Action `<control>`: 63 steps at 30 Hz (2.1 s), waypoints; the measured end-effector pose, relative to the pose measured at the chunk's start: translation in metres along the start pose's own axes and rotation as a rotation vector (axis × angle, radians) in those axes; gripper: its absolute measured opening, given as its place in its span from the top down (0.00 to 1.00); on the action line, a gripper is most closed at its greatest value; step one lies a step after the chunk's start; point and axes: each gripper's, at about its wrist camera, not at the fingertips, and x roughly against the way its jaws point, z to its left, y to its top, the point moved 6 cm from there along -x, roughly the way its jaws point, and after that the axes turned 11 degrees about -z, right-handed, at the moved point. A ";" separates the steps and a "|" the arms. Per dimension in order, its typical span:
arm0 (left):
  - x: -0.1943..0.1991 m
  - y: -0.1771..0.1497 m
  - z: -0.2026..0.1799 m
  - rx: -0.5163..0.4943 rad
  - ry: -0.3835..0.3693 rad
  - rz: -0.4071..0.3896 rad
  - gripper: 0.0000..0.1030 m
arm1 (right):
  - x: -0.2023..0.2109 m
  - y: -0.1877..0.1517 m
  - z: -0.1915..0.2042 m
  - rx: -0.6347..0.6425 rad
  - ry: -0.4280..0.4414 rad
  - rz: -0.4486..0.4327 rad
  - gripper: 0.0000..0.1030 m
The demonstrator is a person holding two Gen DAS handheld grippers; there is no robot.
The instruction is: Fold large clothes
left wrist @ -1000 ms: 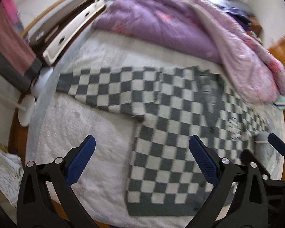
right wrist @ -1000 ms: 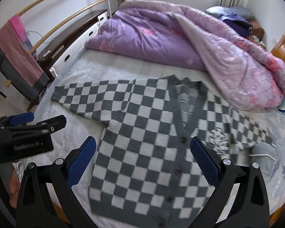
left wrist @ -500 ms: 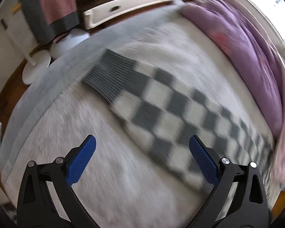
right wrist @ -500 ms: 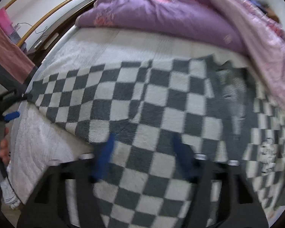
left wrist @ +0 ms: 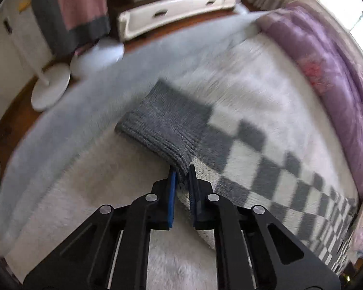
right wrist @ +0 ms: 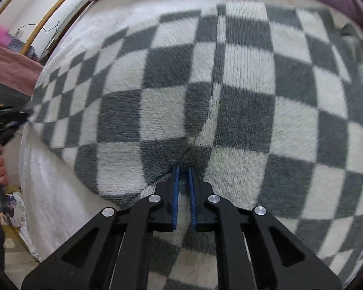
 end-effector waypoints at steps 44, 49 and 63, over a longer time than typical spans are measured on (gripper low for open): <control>0.121 -0.431 -0.583 -0.815 -0.355 0.163 0.57 | 0.430 -0.103 -0.663 -0.794 -0.426 -0.503 0.52; 0.151 -0.437 -0.597 -0.743 -0.500 0.154 0.39 | 0.425 -0.114 -0.732 -0.951 -0.383 -0.481 0.48; 0.118 -0.516 -0.634 -0.976 -0.433 0.155 0.51 | 0.358 -0.160 -0.828 -1.192 -0.346 -0.299 0.44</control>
